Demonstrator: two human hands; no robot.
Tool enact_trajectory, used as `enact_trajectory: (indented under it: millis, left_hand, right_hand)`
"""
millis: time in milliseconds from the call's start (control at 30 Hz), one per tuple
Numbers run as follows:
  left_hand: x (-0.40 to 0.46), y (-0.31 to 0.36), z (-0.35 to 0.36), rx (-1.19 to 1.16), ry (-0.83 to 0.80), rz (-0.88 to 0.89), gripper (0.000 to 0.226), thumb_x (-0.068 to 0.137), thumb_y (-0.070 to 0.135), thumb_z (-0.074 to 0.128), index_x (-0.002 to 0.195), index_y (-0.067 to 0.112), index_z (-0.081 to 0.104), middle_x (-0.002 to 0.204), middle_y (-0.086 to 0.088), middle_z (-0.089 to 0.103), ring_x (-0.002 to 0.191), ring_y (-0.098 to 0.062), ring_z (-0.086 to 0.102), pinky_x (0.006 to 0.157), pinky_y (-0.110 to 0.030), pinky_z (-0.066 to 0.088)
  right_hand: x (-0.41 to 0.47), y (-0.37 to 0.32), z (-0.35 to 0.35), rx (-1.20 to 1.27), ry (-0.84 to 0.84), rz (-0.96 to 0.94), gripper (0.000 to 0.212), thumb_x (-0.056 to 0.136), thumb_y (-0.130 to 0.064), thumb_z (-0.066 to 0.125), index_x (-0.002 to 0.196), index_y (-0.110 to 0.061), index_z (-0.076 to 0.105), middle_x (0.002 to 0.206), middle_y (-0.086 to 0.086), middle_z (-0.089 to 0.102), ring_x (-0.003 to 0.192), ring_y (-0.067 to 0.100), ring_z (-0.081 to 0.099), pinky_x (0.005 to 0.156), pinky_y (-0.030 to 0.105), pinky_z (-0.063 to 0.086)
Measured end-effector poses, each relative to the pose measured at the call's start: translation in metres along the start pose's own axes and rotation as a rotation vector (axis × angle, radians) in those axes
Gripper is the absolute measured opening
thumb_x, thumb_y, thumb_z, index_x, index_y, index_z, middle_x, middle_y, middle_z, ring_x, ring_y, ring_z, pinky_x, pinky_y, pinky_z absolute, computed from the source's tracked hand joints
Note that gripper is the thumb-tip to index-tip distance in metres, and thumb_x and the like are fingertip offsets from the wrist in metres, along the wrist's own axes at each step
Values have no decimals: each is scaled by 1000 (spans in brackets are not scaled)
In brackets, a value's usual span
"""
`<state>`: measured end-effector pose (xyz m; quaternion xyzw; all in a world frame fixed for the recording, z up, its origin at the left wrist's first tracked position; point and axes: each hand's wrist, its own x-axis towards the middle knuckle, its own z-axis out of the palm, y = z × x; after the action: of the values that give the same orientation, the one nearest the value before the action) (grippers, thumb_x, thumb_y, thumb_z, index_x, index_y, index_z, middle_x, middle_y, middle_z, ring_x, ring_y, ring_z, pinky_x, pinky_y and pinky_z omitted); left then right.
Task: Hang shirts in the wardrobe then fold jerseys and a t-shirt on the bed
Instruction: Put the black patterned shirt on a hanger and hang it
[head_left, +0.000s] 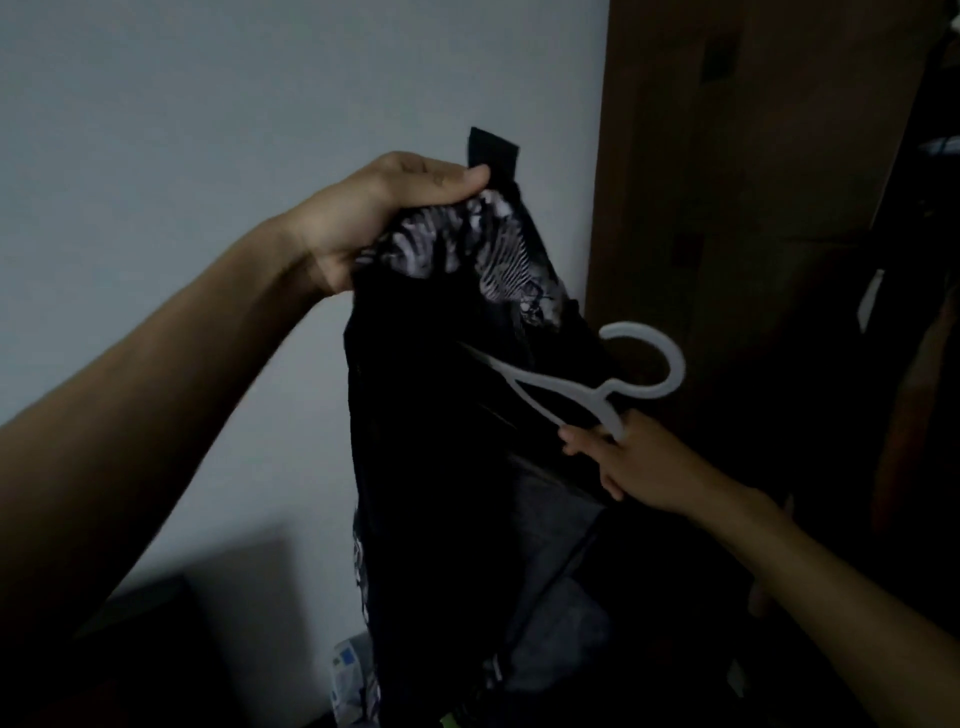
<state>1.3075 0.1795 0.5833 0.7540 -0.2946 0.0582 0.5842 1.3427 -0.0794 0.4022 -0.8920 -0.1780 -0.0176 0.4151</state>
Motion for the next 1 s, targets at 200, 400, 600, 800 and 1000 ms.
enact_trajectory:
  millis: [200,400,600,800,1000]
  left_hand:
    - [-49,-2,-84,577,13,-220,27,73,21,81,83,-2,73,83,-16,74,73,-21,67,65,-22,54]
    - [-85,-24,-101,637,221,-195,29,81,25,74,96,0,73,90,-9,75,80,-14,68,69,-17,55]
    - [-86,-13,-70,448,354,-102,14,94,20,64,85,10,68,75,5,71,70,-6,66,66,-17,52]
    - [-85,-2,-29,361,252,-94,15,98,14,60,85,11,68,77,2,70,71,-9,66,66,-18,52]
    - [-105,8,-35,322,240,-174,21,95,18,62,101,-1,68,87,-8,71,76,-15,69,66,-20,55]
  right_hand:
    - [-4,6,-16,-575,33,30,59,84,-76,38,81,-22,59,82,0,65,72,17,62,69,37,55]
    - [-10,-22,-14,-537,154,-13,42,95,-54,53,73,-19,60,70,4,59,65,24,61,62,35,53]
    - [1,-61,3,-15,-199,-223,35,90,-45,65,67,-20,76,40,3,50,37,14,45,48,23,37]
    - [23,-59,57,-278,-293,-199,33,96,-40,62,83,-10,69,43,-5,51,46,12,48,48,24,37]
    - [39,-40,71,-139,-13,-171,45,92,-48,61,65,-12,54,58,4,55,61,30,61,54,31,40]
